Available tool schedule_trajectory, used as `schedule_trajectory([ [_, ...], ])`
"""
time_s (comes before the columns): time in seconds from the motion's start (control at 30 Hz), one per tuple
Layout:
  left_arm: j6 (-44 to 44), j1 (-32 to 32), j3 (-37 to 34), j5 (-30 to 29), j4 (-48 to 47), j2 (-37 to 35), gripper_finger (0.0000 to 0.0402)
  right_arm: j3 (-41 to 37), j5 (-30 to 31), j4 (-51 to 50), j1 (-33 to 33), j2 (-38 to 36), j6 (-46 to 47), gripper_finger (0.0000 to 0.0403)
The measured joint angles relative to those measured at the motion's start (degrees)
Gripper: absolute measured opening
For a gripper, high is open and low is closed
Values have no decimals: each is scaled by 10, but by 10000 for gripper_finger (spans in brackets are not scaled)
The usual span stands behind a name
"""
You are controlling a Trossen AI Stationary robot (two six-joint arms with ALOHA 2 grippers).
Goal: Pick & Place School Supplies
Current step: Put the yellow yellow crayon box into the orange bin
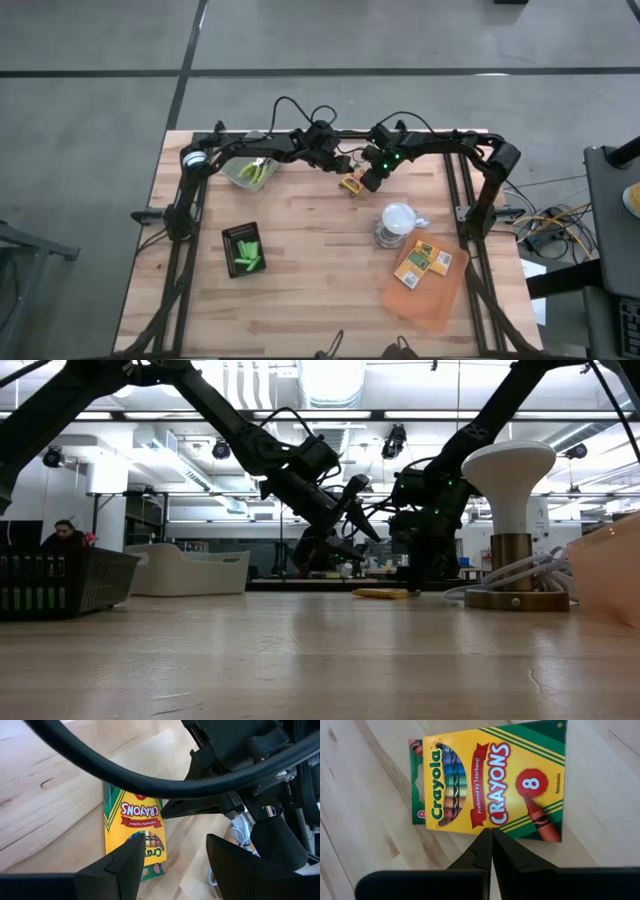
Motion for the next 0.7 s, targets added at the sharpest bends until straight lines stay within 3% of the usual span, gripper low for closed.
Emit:
schedule_trajectory([
  [0.7, 14, 1, -26, 7, -6, 0, 216, -1, 2, -11, 0, 0, -5, 8],
])
